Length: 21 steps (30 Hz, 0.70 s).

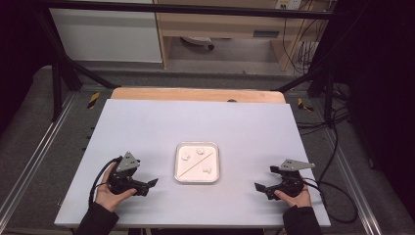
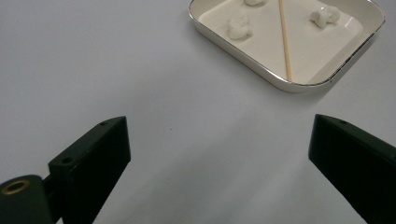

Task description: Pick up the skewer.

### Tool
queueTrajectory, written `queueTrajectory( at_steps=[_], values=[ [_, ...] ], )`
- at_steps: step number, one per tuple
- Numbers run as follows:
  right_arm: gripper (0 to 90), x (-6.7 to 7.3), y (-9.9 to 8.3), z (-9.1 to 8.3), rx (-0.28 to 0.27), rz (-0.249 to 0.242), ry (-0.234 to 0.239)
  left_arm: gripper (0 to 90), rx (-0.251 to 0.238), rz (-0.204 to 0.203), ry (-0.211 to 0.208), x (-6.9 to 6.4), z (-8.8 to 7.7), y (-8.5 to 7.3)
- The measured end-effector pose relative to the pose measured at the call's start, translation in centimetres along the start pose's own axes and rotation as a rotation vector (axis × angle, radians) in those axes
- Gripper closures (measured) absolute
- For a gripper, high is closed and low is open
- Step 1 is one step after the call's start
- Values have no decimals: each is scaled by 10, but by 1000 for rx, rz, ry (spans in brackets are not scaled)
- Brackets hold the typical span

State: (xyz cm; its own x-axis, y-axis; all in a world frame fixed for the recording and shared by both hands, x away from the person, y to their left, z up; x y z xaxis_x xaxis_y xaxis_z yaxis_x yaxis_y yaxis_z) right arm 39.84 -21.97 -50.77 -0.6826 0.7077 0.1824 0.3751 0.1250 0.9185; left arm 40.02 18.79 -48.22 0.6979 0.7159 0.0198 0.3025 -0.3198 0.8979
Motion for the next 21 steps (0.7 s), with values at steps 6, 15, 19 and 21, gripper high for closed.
queueTrajectory(
  at_steps=[6,15,19,21],
  values=[
    [7,0,0,0,1,-1,0,55,5,11,-3,-5,4,6],
    [7,0,-1,1,4,-6,3,57,12,26,-11,-14,14,16],
    [7,0,-1,1,6,-6,1,58,16,38,-14,-19,20,22],
    [7,0,-1,1,7,-7,1,58,16,39,-17,-21,22,25]
  ],
)
Point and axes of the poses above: each handheld gripper's, and its own axes: z roughly forward along the jaws, y roughly out of its top, x roughly to its left, the point moved 9 cm from there along z, roughly forward along the jaws, and after that the axes turned 15 degrees about -x, right-handed, at the moved point
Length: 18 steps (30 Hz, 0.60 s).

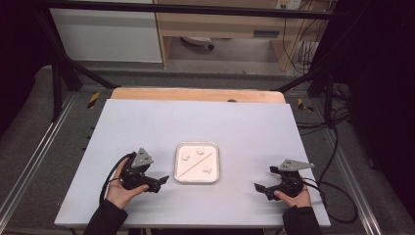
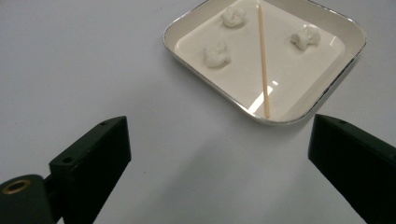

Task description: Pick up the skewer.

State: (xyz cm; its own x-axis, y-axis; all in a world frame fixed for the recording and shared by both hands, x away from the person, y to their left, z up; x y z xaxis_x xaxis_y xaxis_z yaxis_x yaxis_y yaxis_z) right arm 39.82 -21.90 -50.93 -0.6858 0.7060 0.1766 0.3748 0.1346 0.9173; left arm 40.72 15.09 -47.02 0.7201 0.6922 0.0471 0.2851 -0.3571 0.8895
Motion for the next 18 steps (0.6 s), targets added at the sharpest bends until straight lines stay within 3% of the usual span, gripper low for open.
queueTrajectory(
  at_steps=[18],
  values=[
    [7,1,-1,0,5,-2,4,67,21,12,-14,-17,26,19]
  ],
)
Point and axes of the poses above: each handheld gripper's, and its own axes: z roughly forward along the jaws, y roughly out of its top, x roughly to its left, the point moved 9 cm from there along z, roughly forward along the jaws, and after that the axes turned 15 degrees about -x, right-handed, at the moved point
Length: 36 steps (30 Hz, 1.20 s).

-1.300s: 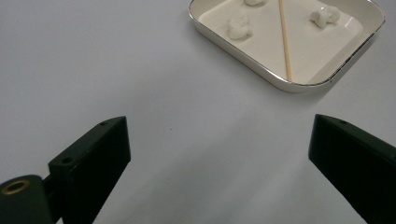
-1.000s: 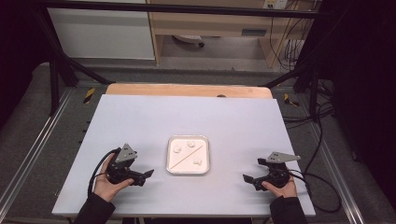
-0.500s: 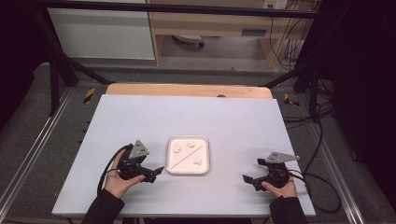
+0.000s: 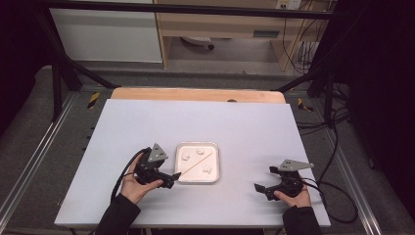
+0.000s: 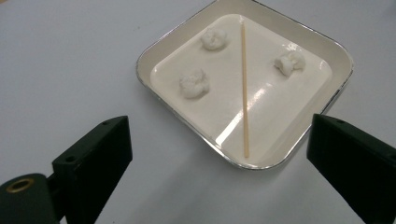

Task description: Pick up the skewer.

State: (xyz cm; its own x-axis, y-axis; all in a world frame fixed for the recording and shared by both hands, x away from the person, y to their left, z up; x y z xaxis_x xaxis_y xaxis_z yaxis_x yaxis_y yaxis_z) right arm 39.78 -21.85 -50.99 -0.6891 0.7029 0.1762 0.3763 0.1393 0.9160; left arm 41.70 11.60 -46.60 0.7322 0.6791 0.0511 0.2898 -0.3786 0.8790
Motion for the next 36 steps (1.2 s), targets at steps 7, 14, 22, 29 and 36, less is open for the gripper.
queueTrajectory(
  at_steps=[7,14,22,29,36],
  values=[
    [7,0,0,0,2,-1,1,78,20,1,-6,-6,13,4],
    [8,0,-1,0,4,1,2,108,48,4,-10,-10,26,3],
    [7,1,-1,0,7,4,4,219,79,13,-14,-15,39,0],
    [8,1,-1,0,7,1,5,356,98,8,-30,-21,50,-4],
    [7,1,-1,0,8,-2,4,533,111,-2,-40,-23,53,-10]
  ],
)
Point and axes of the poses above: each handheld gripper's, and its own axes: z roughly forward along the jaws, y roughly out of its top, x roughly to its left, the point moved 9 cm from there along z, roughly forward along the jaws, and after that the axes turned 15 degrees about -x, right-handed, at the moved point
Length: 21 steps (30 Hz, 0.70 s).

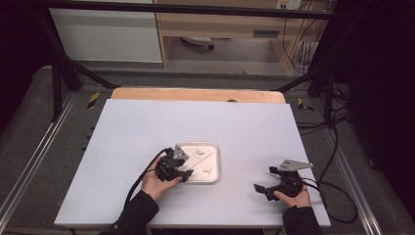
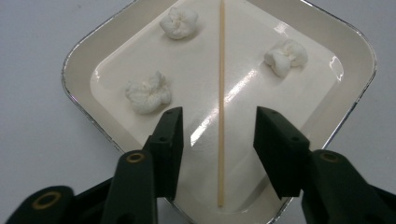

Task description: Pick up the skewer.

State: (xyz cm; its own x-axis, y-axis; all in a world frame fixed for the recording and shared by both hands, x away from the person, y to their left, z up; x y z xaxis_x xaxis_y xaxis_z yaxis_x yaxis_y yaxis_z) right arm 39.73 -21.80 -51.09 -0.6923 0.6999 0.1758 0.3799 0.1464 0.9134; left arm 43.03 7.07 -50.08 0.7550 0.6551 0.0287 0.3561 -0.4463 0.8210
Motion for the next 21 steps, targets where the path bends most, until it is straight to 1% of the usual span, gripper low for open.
queueTrajectory(
  at_steps=[1,5,7,10,13,21],
  values=[
    [7,0,0,0,0,0,0,555,11,4,-4,0,1,-2],
    [8,0,1,0,-3,0,2,646,3,4,-9,-2,2,-3],
    [8,0,1,0,-5,1,1,678,6,11,-8,-2,2,-3],
    [7,0,0,0,1,1,1,730,6,10,-4,-2,3,-3],
    [7,0,0,0,1,-2,1,773,3,8,-1,-1,4,-5],
    [7,0,0,0,1,-3,2,849,-5,-3,2,-1,5,-6]
  ],
)
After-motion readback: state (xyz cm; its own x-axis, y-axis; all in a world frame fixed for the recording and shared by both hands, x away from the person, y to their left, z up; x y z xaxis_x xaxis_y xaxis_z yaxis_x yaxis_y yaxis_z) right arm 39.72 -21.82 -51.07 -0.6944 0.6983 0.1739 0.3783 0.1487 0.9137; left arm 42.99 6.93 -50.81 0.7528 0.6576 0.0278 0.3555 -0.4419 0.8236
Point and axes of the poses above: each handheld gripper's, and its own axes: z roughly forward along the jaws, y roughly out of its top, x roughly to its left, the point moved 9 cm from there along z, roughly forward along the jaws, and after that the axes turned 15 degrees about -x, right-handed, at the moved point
